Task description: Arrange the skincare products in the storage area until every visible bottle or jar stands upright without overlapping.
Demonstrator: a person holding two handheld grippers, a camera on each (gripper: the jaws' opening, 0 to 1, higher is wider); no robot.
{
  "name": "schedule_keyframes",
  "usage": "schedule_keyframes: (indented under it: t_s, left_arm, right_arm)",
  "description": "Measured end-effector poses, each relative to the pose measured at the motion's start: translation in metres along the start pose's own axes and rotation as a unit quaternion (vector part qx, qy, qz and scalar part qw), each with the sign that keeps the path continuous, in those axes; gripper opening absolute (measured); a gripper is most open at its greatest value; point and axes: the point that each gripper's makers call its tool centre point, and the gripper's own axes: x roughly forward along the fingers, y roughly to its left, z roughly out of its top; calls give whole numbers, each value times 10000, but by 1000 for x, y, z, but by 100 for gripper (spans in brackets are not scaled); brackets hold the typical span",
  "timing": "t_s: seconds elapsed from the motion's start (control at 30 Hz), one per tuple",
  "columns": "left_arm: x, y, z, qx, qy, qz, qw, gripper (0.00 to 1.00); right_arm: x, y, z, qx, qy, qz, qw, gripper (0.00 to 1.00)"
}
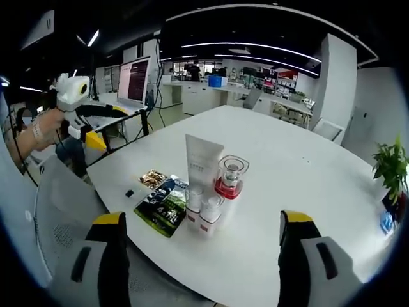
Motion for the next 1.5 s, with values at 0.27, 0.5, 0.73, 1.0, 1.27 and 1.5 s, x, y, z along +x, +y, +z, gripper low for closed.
schedule_keyframes:
  t_s: [0.27,0.5,0.73,1.0,1.27,1.5]
  left_arm:
    - [-7,-5,-7,-135,-89,353,9992,97]
    - [-12,-10,-5,-696,-557,456,9950,97]
    - [-16,-13,-12,-730,-498,592,9943,97]
    - [-24,-10,-7,-796,-635,852,9912,97]
    - [-32,-13,1,-841,-844,957,9882,97]
    - [-38,-16,-2,-818,-774,1076,9878,97]
  right_arm:
    - [0,4,1,-17,-94,11,10000,100]
    - [1,5,7,39,-253,-86,9996,100]
    - [4,4,15,231,-567,-104,9981,100]
    - [2,1,40,156,-1032,-285,9941,100]
    - [1,2,50,506,-1363,-252,9891,100]
    - [1,6,46,243,-1175,-199,9926,100]
